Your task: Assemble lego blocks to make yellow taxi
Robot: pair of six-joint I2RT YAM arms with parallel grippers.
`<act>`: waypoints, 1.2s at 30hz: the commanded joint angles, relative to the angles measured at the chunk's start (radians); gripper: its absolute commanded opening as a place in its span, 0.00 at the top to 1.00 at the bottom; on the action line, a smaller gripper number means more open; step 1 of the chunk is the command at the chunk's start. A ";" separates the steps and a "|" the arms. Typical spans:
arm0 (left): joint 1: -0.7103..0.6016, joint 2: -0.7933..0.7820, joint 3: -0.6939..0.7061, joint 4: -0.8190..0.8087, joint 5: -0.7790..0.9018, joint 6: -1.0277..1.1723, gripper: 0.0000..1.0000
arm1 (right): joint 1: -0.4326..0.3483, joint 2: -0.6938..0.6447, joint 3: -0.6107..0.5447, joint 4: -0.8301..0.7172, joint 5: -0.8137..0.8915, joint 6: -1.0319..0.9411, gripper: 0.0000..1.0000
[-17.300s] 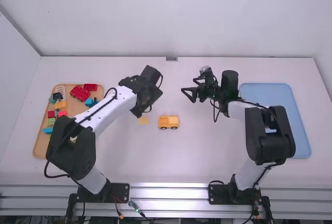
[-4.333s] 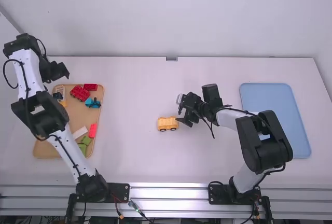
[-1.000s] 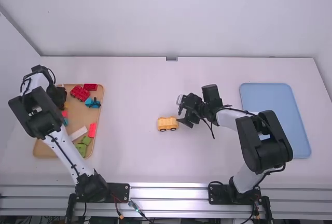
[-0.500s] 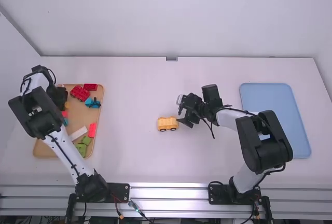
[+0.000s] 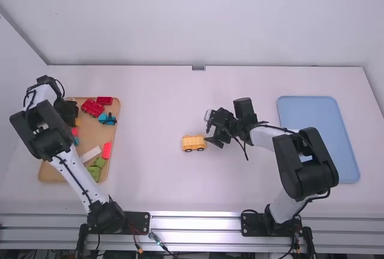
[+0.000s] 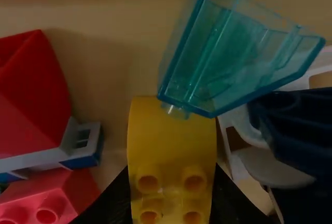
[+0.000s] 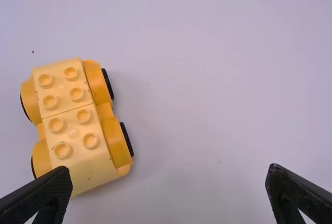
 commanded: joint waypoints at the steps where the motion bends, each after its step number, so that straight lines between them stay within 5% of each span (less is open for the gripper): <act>1: -0.005 0.014 -0.004 -0.007 0.010 0.006 0.77 | 0.003 -0.024 0.007 -0.003 -0.006 0.002 0.01; 7: -0.006 -0.035 -0.004 -0.048 0.010 -0.005 0.98 | 0.003 -0.024 0.007 0.000 -0.006 0.002 0.01; 23: -0.133 -0.284 -0.016 -0.217 -0.113 0.000 0.91 | 0.004 -0.024 0.007 -0.001 -0.006 0.002 0.01; 32: -0.397 -0.469 -0.337 -0.024 -0.161 0.009 0.93 | 0.003 -0.024 0.007 0.003 -0.006 0.002 0.01; 36: -0.514 -0.560 -0.487 0.115 -0.099 0.250 0.98 | 0.003 -0.024 0.007 0.004 -0.006 0.002 0.01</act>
